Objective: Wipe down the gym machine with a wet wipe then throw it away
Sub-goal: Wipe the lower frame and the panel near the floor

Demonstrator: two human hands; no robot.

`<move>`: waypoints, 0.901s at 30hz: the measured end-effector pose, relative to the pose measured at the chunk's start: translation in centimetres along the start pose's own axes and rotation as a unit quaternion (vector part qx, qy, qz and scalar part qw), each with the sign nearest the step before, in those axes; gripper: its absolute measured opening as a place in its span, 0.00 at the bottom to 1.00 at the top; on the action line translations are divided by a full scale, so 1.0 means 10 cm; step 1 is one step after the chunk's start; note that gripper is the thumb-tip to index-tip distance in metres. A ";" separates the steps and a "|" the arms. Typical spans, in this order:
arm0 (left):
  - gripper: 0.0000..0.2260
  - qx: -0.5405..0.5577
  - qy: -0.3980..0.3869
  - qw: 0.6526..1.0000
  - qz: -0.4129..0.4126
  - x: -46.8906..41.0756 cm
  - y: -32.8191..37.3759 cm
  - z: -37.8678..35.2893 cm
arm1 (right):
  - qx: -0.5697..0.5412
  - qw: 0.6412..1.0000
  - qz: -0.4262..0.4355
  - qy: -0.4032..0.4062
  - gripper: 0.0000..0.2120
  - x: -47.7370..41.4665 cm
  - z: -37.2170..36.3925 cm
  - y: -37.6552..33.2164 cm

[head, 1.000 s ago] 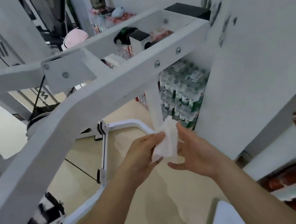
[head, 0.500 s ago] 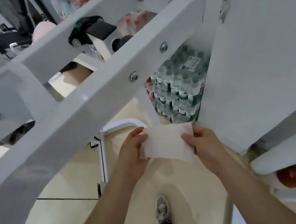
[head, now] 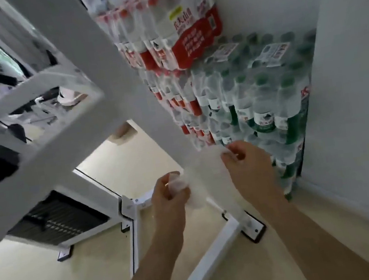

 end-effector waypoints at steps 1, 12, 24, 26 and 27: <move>0.14 0.018 0.028 0.999 -0.017 -0.06 -0.12 0.00 | -0.035 0.999 0.015 -0.004 0.03 -0.07 -0.12 0.11; 0.15 0.241 0.090 0.957 -0.132 -0.81 -0.48 -0.22 | -0.229 0.972 0.053 -0.022 0.04 -0.59 -0.87 0.51; 0.07 0.057 0.260 0.940 -0.212 -0.77 -0.50 -0.11 | -0.040 0.945 0.324 0.006 0.38 0.00 -1.12 0.28; 0.07 0.065 0.232 0.940 -0.241 -0.76 -0.51 -0.15 | -0.053 0.939 0.336 0.052 0.36 -0.05 -1.12 0.31; 0.09 0.063 0.215 0.939 -0.261 -0.75 -0.53 -0.21 | -0.049 0.939 0.334 0.068 0.36 -0.07 -1.12 0.39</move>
Point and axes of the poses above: each hand's wrist, its own x-axis away from the middle knuckle, its own z-axis out of the back of the hand, y = z × x, the point moved 9 cm from there along -x, towards the middle knuckle, and after that the axes turned 11 degrees about -x, right-handed, at the moved point
